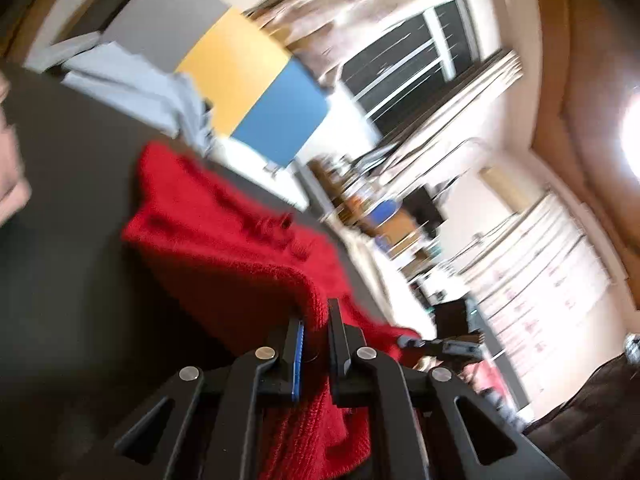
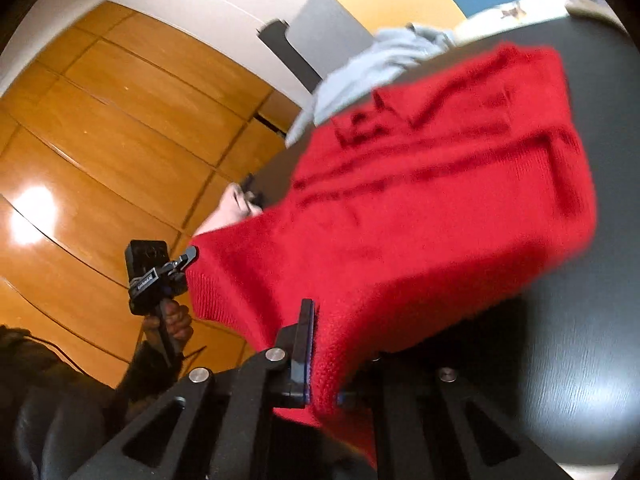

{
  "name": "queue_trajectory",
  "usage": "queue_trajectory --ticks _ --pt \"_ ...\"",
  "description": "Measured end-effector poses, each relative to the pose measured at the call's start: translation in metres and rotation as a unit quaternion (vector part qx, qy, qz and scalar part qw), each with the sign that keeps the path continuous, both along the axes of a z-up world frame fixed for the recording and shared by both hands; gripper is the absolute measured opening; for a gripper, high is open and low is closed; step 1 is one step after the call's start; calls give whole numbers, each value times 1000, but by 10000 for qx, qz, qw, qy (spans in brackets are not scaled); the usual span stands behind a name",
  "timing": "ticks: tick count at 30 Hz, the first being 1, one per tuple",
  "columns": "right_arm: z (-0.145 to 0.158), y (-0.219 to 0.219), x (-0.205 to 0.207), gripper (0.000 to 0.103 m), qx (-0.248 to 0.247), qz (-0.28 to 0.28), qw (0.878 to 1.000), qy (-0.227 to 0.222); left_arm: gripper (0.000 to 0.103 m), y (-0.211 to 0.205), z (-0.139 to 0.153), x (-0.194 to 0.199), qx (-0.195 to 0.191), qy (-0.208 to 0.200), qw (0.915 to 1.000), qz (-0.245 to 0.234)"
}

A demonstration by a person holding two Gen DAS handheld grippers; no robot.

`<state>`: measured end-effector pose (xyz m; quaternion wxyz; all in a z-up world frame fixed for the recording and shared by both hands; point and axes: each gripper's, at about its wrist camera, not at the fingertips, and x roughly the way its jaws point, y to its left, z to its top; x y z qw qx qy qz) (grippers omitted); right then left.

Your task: Fold clothes

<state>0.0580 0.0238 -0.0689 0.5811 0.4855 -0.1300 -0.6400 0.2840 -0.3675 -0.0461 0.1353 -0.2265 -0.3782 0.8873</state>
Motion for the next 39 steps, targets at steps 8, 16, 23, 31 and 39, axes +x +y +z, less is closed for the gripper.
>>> queue_trajectory --ticks 8,16,23,31,39 --pt "5 -43 -102 8 44 -685 9976 -89 8 -61 -6 -114 376 19 9979 528" --pt "-59 -48 -158 4 444 -1239 9867 -958 7 -93 -107 -174 485 -1643 9814 872" --pt "-55 -11 -134 48 -313 -1073 9857 -1260 15 -96 -101 -117 1135 -1109 9832 903" --pt "-36 -35 -108 68 94 -449 9956 -819 29 -71 -71 -119 186 -1164 9923 387" --pt "-32 -71 -90 42 864 161 9961 49 27 -43 -64 -121 -776 -1461 9859 -245"
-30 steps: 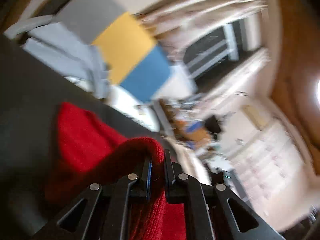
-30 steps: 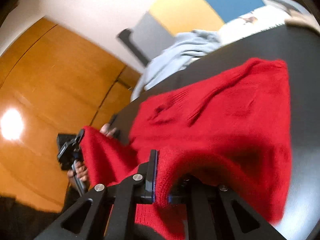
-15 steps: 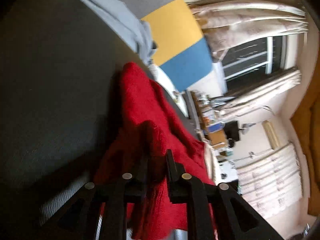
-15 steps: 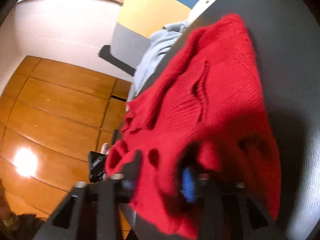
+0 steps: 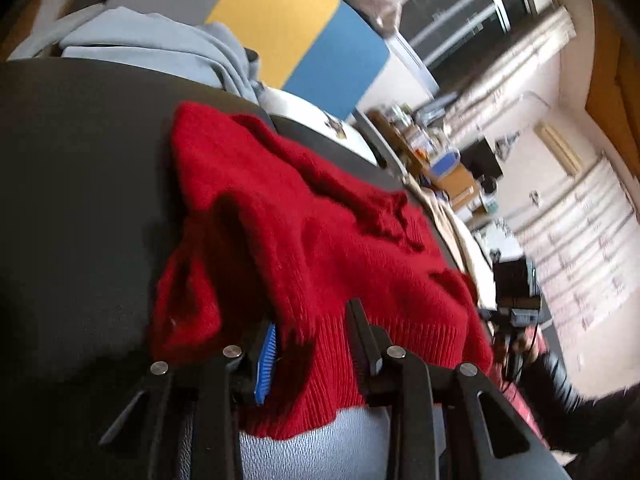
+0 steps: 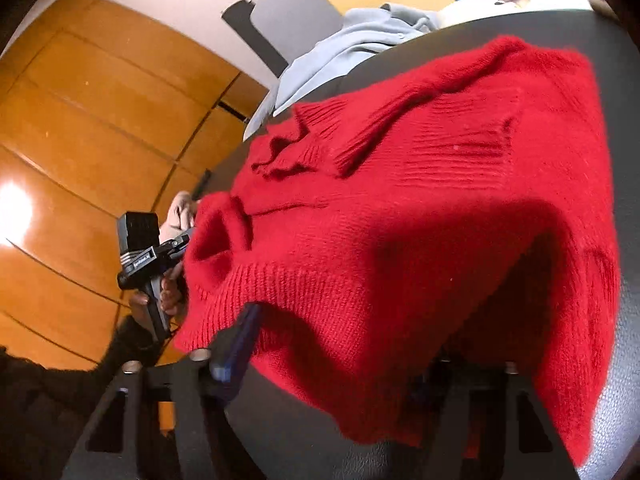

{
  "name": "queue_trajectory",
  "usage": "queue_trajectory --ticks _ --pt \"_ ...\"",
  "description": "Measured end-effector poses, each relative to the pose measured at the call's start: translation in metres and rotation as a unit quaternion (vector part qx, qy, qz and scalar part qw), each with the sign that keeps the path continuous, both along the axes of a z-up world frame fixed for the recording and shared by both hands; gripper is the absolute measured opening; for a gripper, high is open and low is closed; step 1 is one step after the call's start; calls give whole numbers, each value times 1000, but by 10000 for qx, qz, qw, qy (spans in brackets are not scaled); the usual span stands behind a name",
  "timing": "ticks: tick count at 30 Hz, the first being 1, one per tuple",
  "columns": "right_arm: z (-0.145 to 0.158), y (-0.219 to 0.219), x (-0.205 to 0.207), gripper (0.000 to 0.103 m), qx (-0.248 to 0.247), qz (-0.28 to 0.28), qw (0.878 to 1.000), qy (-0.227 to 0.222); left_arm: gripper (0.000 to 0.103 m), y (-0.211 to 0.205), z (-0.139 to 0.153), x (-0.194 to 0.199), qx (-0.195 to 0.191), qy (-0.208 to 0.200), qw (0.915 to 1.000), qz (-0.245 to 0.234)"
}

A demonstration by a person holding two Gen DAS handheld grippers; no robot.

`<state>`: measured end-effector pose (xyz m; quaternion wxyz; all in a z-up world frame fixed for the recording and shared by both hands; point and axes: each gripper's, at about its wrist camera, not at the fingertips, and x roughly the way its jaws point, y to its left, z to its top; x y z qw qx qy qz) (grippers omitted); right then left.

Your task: Fold clothes

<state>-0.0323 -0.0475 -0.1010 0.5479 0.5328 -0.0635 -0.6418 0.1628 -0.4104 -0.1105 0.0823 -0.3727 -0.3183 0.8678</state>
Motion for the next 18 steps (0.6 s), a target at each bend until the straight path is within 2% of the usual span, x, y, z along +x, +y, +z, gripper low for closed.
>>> queue_trajectory --ticks 1,2,3,5,7,10,12,14,15,18 --pt "1 -6 1 35 72 23 9999 82 18 3 1 1 -29 -19 10000 -77" --pt "2 -15 1 24 157 51 9997 159 12 4 2 1 34 -8 9998 -170" --pt "3 -22 2 17 215 89 9995 206 11 6 4 1 98 4 9996 -262" --pt "4 -26 3 15 236 149 9993 241 10 9 11 3 293 149 9984 -451" --pt "9 -25 3 15 116 155 9995 238 10 2 24 1 760 562 9943 -491" --pt "27 -26 -7 15 -376 76 9991 184 10 -17 42 -3 1507 1242 9801 -345" --pt "40 -21 -22 15 -803 -99 9967 107 10 -37 48 -15 2083 1643 9642 -38" --pt "45 -20 -44 15 -1102 -417 9930 6 10 -57 43 -33 2418 1744 9533 489" --pt "42 -19 -59 15 -1162 -666 9910 -83 10 -67 34 -44 2594 1634 9484 809" --pt "17 -13 -100 18 -1032 -1446 9826 -537 10 -91 -9 -70 2919 878 9345 1838"
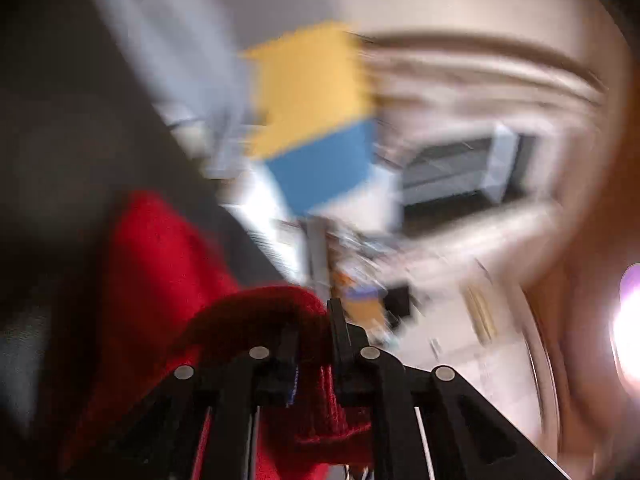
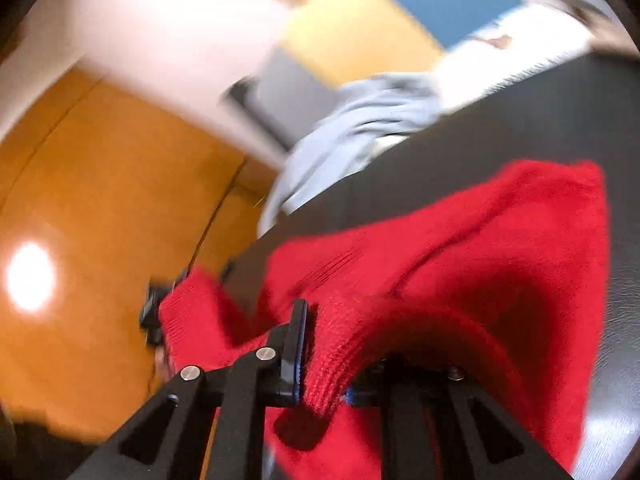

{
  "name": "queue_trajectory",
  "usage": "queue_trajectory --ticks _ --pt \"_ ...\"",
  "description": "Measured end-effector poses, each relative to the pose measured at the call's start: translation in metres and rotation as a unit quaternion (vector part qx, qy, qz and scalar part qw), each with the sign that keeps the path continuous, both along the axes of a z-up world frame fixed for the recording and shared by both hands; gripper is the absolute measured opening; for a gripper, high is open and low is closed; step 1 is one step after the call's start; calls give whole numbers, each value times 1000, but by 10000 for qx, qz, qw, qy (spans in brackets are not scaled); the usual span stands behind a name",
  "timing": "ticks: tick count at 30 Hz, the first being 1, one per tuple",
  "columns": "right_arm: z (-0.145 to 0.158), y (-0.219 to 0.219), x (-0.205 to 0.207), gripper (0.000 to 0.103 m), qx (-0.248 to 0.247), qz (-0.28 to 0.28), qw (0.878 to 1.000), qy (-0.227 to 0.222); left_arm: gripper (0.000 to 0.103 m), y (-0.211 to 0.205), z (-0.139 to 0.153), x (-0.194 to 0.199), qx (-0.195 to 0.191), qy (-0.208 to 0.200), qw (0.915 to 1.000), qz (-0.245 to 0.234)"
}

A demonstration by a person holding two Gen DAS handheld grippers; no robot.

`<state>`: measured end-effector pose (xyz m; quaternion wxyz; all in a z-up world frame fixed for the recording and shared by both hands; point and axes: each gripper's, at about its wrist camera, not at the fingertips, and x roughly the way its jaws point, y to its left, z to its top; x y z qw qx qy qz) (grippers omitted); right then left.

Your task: Fold clothes

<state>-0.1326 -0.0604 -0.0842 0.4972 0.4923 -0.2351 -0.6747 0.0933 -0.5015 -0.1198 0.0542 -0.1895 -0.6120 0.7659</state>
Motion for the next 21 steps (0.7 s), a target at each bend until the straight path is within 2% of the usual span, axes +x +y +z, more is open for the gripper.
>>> queue_trajectory --ticks 2,4,8,11,13,14,15,17,19,21 --pt "-18 0 -15 19 198 -355 9989 -235 11 -6 -28 -9 162 -496 9981 318" --pt "-40 3 -24 27 116 -562 9965 -605 11 -3 -43 -9 202 -624 9972 354" --pt "-54 13 -22 27 -314 -599 9956 -649 12 10 -46 -3 -652 -833 9940 282" --pt "-57 18 -21 30 -569 -614 9930 -833 10 12 -45 10 -665 -857 9939 220" --pt "-47 21 -15 48 -691 -572 9923 -857 10 17 -44 13 -846 -918 9921 136" --pt "-38 24 -10 63 -715 -520 9933 -750 10 20 -45 22 -952 -944 9909 85" --pt "-26 28 -3 71 -697 -446 9949 -583 10 23 -44 31 -976 -958 9906 47" --pt "-5 32 12 73 -420 -293 9986 -141 10 23 -42 46 -916 -992 9908 15" --pt "15 33 25 73 295 -220 9977 571 12 26 -32 58 -1190 -1054 9873 -11" --pt "31 22 44 73 1375 -143 9782 1552 16 29 -19 66 -1633 -1147 9799 -27"
